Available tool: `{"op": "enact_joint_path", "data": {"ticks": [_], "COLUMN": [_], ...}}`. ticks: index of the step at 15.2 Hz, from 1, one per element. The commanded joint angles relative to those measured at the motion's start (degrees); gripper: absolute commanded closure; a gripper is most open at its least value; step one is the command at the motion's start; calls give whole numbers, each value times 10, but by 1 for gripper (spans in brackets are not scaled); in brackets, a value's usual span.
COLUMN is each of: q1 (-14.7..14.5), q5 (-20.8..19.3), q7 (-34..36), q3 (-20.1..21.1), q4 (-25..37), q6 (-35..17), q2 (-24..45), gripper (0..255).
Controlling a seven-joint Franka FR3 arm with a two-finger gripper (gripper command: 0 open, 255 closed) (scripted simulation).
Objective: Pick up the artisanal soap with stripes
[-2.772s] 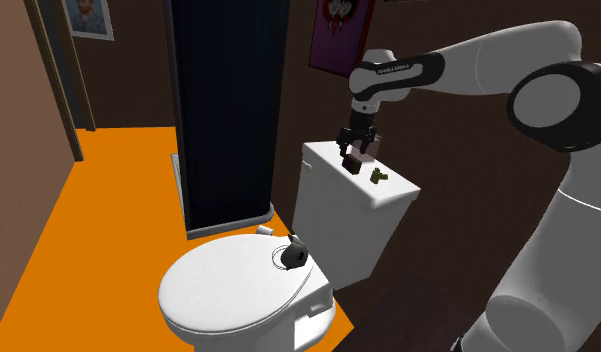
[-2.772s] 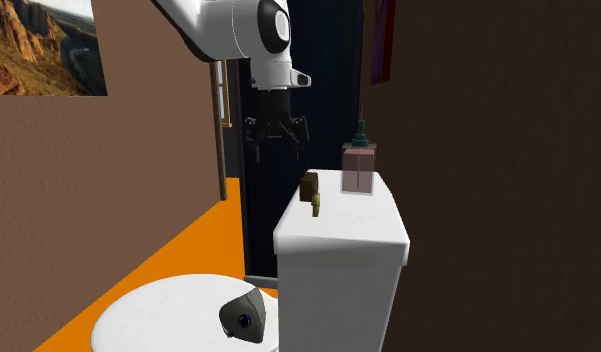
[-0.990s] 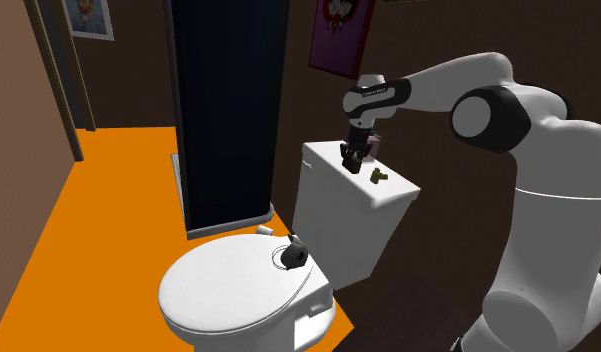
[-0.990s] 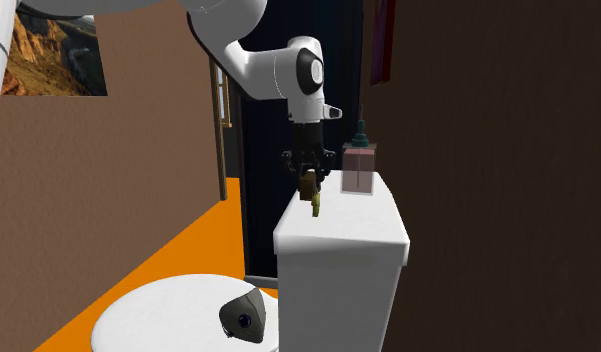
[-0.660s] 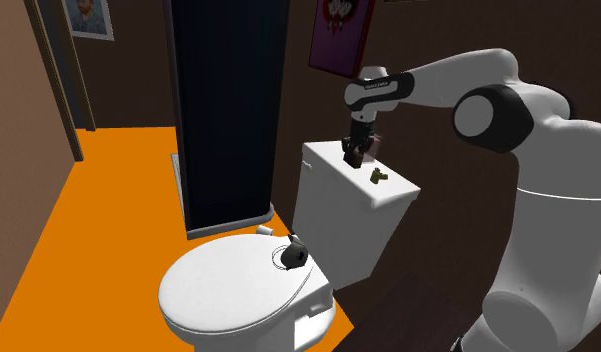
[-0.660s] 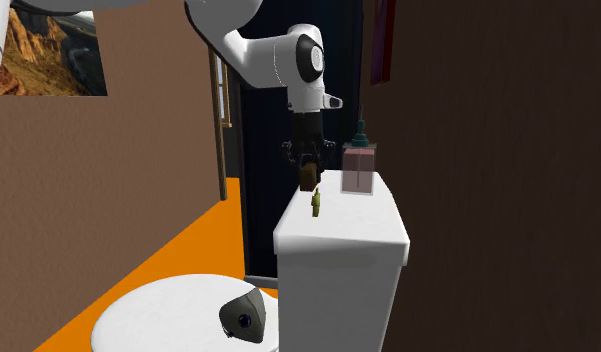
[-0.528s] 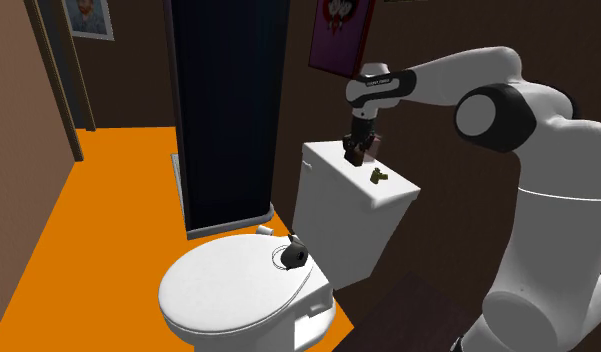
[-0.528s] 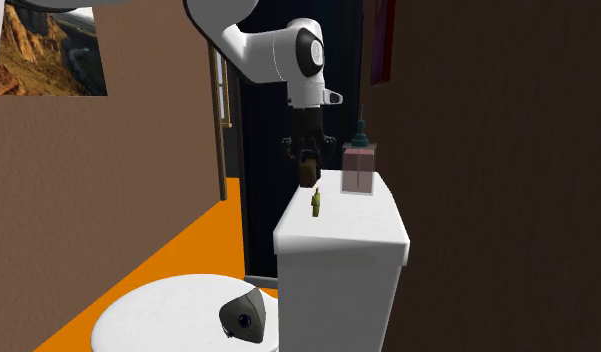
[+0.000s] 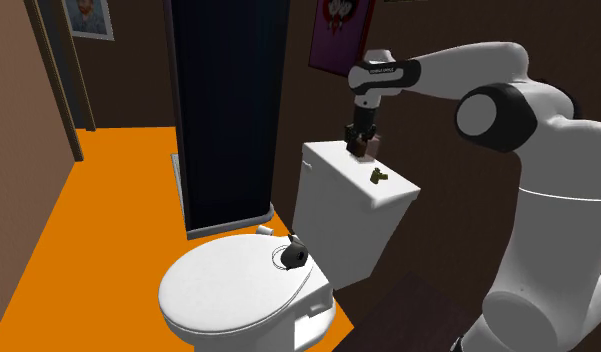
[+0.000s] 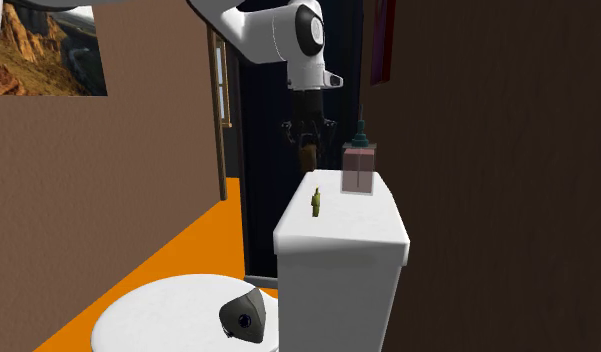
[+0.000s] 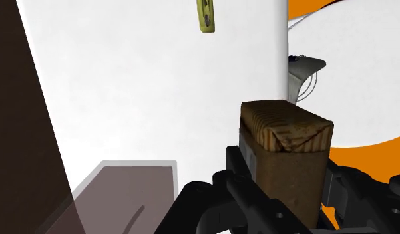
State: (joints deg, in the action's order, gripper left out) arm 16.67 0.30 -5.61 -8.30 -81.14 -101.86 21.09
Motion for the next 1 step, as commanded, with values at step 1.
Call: {"op": "enact_joint_path", "data": {"ticks": [1], "q1": [1], "q5": [0], "q7": [-1], "q3": [0], "q4": [7], "q6": [6], "q2": [1], "gripper": [255]}}
